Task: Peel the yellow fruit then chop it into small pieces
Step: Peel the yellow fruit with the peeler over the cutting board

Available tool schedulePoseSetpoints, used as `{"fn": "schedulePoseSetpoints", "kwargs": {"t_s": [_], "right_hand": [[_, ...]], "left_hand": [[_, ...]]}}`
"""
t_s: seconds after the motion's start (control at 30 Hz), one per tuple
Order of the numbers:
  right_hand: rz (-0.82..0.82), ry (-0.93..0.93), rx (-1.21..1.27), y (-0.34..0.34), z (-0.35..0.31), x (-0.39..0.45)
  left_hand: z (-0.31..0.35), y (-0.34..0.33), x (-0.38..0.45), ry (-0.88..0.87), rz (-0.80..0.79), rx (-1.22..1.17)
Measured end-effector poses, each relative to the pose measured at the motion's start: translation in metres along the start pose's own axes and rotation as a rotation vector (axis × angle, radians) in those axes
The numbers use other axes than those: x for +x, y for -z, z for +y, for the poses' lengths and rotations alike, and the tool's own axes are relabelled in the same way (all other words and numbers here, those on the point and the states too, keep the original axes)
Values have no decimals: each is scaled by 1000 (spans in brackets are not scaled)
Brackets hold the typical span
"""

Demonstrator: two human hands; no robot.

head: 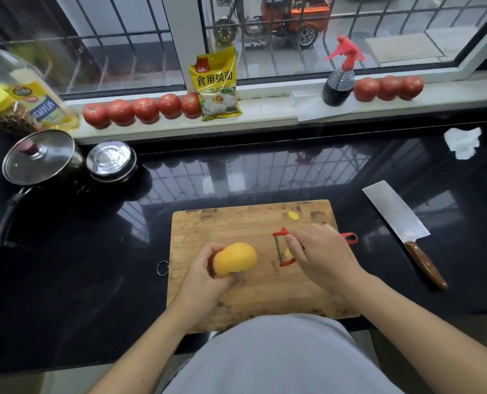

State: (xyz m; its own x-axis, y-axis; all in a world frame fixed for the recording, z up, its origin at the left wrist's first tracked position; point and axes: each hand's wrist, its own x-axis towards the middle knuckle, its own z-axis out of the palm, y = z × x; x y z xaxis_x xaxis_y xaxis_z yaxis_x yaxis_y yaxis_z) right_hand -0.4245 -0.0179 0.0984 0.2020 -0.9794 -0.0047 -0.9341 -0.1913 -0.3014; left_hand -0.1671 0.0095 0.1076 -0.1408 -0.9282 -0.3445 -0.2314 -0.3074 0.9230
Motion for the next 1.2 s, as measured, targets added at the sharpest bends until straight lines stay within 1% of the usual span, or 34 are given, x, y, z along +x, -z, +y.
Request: {"fn": "schedulePoseSetpoints", "kwargs": {"t_s": [0.1,0.2,0.3,0.43,0.47,0.53,0.6,0.63,0.7,0.77,0.83,0.9,0.93,0.97,1.03,1.1,1.2], "right_hand": [[99,129,84,19,-28,0],[166,220,22,26,-45,3],[155,233,-72,21,-47,4],[177,239,-3,15,-39,4],[156,229,-7,12,-35,5],[29,164,-118,1,-21,8],[-131,25,-257,-14,-1,9],[-173,-52,-309,-20,9,7],[-180,-161,-366,-29,24,1],[-157,-205,-366,-33,30,-3],[-127,-206,-318,-29,28,-5],[-77,-168,-198,-20,22,-6],[-39,-130,-123,-15,17,-7],[5,-84,-55,-8,10,-9],[81,13,29,5,-7,-11],[127,92,22,19,-26,-10],[169,164,-71,31,-45,-6]], "left_hand": [[-4,-1,2,26,-29,4],[-4,-4,4,18,-49,3],[0,-4,3,3,-46,-24],[5,-1,-2,-11,-77,-42],[4,0,-4,-10,-83,-40],[3,1,-6,-10,-79,-52],[2,1,-7,-16,-73,-107],[2,1,-6,-22,-80,-143],[1,0,-2,-23,-99,-205],[-2,-2,1,3,-114,-292],[-7,-4,3,68,-132,-439],[-11,-6,3,113,-169,-522],[-11,-6,3,126,-175,-515],[-10,-6,3,123,-159,-459],[-6,-8,4,76,-107,-245],[2,-11,3,0,-92,-76],[8,-14,3,-60,-78,-6]]}}
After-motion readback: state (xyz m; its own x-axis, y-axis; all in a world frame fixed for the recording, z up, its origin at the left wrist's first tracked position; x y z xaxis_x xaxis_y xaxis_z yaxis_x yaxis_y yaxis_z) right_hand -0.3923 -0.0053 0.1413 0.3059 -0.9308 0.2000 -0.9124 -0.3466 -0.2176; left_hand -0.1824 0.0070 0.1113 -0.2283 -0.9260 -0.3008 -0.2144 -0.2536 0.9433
